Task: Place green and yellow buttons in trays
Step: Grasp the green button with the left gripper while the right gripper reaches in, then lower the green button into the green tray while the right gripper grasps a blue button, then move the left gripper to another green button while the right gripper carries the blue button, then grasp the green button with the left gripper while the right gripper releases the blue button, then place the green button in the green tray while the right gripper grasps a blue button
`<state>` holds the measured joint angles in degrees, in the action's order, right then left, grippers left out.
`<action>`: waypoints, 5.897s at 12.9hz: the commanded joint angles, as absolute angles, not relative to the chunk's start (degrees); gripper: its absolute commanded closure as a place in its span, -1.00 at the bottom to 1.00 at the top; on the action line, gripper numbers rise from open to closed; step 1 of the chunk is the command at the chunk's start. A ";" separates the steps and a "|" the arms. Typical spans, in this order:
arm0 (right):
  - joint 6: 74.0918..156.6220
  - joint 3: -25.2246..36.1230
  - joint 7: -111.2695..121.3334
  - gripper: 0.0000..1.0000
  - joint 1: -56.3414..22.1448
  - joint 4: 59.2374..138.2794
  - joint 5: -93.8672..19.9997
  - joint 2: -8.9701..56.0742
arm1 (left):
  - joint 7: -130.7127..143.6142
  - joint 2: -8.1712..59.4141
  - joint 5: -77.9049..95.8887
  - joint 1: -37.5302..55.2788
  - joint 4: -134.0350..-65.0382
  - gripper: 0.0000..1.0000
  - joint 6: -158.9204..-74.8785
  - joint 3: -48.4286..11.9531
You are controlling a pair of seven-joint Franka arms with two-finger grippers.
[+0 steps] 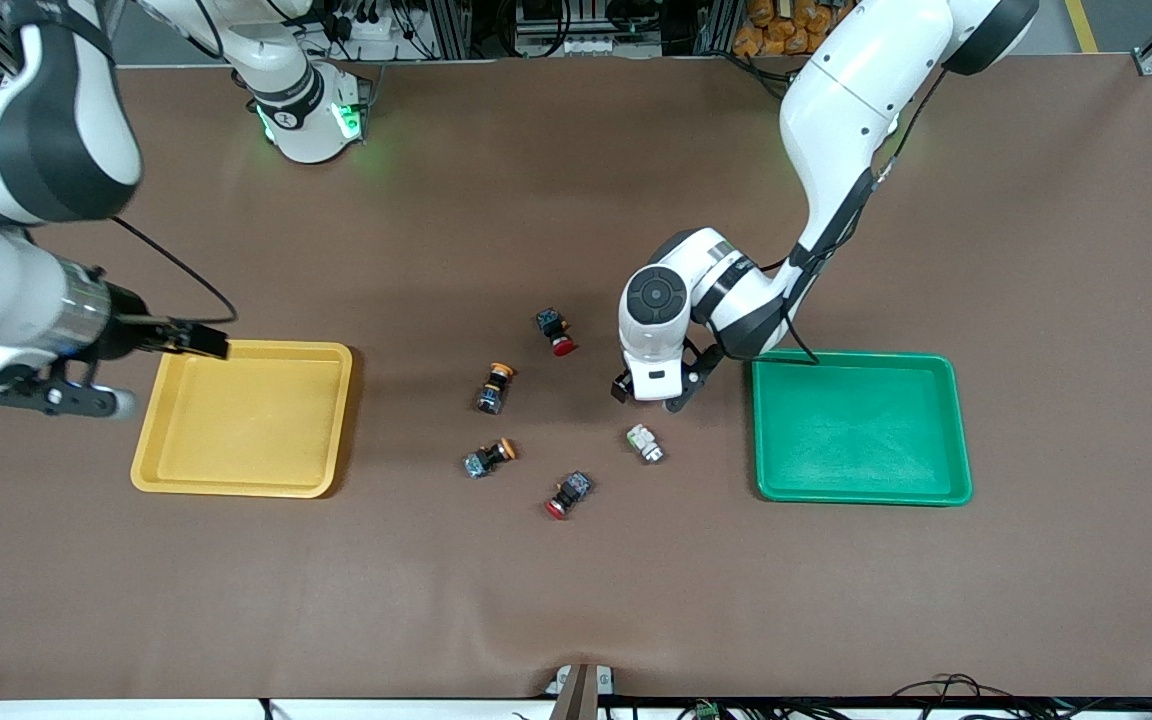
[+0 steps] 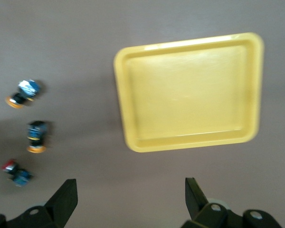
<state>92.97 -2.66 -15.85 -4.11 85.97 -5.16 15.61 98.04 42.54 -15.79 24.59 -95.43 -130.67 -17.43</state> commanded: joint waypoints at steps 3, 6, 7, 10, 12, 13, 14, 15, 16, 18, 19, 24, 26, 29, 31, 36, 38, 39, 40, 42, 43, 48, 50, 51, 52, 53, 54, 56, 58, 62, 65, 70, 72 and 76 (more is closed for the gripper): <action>98.42 -2.64 -26.60 -1.00 -8.43 85.08 -9.83 20.29 | 99.58 42.72 -18.37 24.96 -95.63 1.00 -131.48 -16.96; 102.12 -2.64 -28.39 -1.00 -12.47 85.08 -10.02 23.98 | 98.44 39.74 -18.54 23.56 -95.71 1.00 -128.87 -16.96; 103.87 -2.64 -29.87 -1.00 -13.96 85.17 -9.93 25.04 | 97.74 37.73 -18.63 22.77 -95.54 1.00 -126.06 -17.05; 107.39 -2.64 -36.28 -1.00 -18.00 85.25 -9.93 28.73 | 89.68 31.83 -18.02 18.48 -95.62 1.00 -119.90 -17.58; 109.68 -2.64 -39.36 -1.00 -20.38 85.43 -9.84 30.84 | 84.14 29.98 -17.75 14.87 -95.89 1.00 -116.21 -17.67; 111.17 -2.64 -40.94 -1.00 -22.13 85.43 -9.76 32.15 | 83.15 29.27 -17.84 12.24 -96.67 1.00 -115.93 -17.67; 112.92 -2.64 -41.83 -1.00 -23.54 85.60 -9.49 33.30 | 80.53 28.57 -17.84 9.95 -97.55 1.00 -115.93 -17.67; 114.59 -2.64 -42.01 -1.00 -24.60 85.69 -9.32 34.79 | 75.90 27.52 -17.84 7.58 -98.95 1.00 -115.93 -17.67; 116.61 -2.55 -42.27 -1.00 -25.57 85.78 -9.32 36.11 | 71.93 26.55 -17.84 4.43 -100.36 1.00 -115.93 -17.67; 118.73 -2.55 -43.24 -1.00 -27.07 85.87 -9.14 38.05 | 65.16 25.67 -17.84 -1.20 -102.82 1.00 -116.10 -18.63; 119.61 -2.46 -43.24 -1.00 -27.68 86.30 -9.05 38.84 | 61.82 25.75 -17.93 -3.75 -104.14 1.00 -116.89 -18.72; 130.60 -2.37 -43.77 -0.21 -29.79 92.55 -7.04 41.74 | 50.90 26.98 -18.63 -12.38 -108.81 1.00 -126.99 -18.55; 129.99 -2.37 -43.33 0.75 -29.79 92.46 -6.42 41.75 | 46.78 27.51 -18.81 -14.32 -108.72 -0.41 -128.23 -18.54; 126.41 -2.37 -43.33 1.00 -28.92 91.50 -6.42 41.05 | 46.22 26.99 -18.63 -14.77 -108.20 -1.00 -127.97 -18.72; 119.30 -1.76 -43.07 1.00 -27.78 90.01 -6.24 39.47 | 46.49 25.67 -18.37 -14.77 -107.76 -1.00 -127.71 -20.47; 112.69 -1.49 -35.53 1.00 -19.36 90.44 -6.24 32.88 | 55.69 27.76 -17.93 -11.01 -103.90 -1.00 -125.51 -27.85; 110.92 -1.41 -34.29 1.00 -14.09 90.35 -6.24 31.21 | 62.28 29.78 -18.46 -6.00 -102.05 -1.00 -125.60 -27.69; 110.92 -1.49 -31.32 1.00 -10.76 90.35 -6.33 30.77 | 65.53 31.36 -18.54 -4.15 -100.04 -1.00 -125.60 -27.77; 110.57 -1.49 -26.59 1.00 -8.37 90.09 -6.42 30.59 | 68.18 33.47 -18.28 -2.13 -97.32 -1.00 -125.60 -27.86; 109.51 -1.41 -18.76 1.00 -4.15 90.44 -6.42 30.59 | 74.93 38.82 -18.36 5.23 -90.74 -1.00 -125.60 -27.43; 109.34 -1.06 -15.76 1.00 -2.56 90.79 -6.33 30.67 | 79.15 41.11 -18.54 8.49 -87.66 -1.00 -125.68 -26.12; 109.77 1.93 -1.67 1.00 4.64 94.73 -6.33 31.29 | 91.91 48.24 -18.20 24.49 -78.32 -1.00 -127.62 -14.01; 113.79 2.02 2.78 1.00 6.06 98.15 -6.33 31.64 | 94.12 49.65 -17.76 26.80 -76.38 -1.00 -129.80 -11.87; 117.30 1.93 5.16 1.00 7.54 100.44 -6.33 31.64 | 94.83 50.01 -17.75 26.81 -76.38 -1.00 -131.55 -11.87; 118.64 1.93 6.32 1.00 8.52 101.15 -6.50 32.25 | 95.27 50.71 -17.75 26.81 -76.38 -0.94 -133.05 -11.87; 118.91 1.93 7.37 1.00 8.70 101.25 -6.85 33.04 | 95.62 51.23 -17.84 26.89 -76.38 -0.85 -134.20 -11.87; 119.26 1.93 7.56 0.70 9.14 101.25 -7.03 33.83 | 95.54 51.85 -17.84 26.89 -76.38 -0.75 -134.82 -11.87; 119.44 1.93 7.56 -0.17 9.14 101.25 -7.03 34.10 | 95.28 52.47 -17.93 26.98 -76.55 -0.52 -134.82 -11.87; 119.36 1.93 7.47 -1.00 9.14 101.08 -7.21 34.19 | 94.75 52.82 -18.45 27.51 -76.81 0.34 -134.82 -11.78; 115.77 1.50 6.68 -1.00 8.00 98.45 -7.21 32.79 | 94.57 50.29 -18.72 26.90 -77.08 1.00 -134.12 -11.69; 108.22 1.41 2.49 -1.00 4.76 92.92 -8.69 31.91 | 93.17 45.37 -18.46 23.39 -78.05 1.00 -129.93 -12.48; 103.62 0.79 -20.86 -1.00 -4.02 87.11 -14.23 31.90 | 80.72 32.81 -16.44 7.61 -87.86 1.00 -124.63 -24.66; 103.88 0.27 -32.37 -1.00 -7.80 84.91 -15.29 32.08 | 73.25 27.36 -16.44 -0.93 -95.76 1.00 -124.10 -29.51; 107.56 0.00 -47.43 -1.00 -14.32 83.50 -15.38 32.87 | 54.79 21.54 -16.44 -16.58 -107.91 1.00 -124.10 -35.41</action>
<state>105.71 -0.31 -42.09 -12.46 84.75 -14.56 31.97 61.39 26.00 -17.24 -10.21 -100.27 -123.20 -32.60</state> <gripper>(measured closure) 0.000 0.665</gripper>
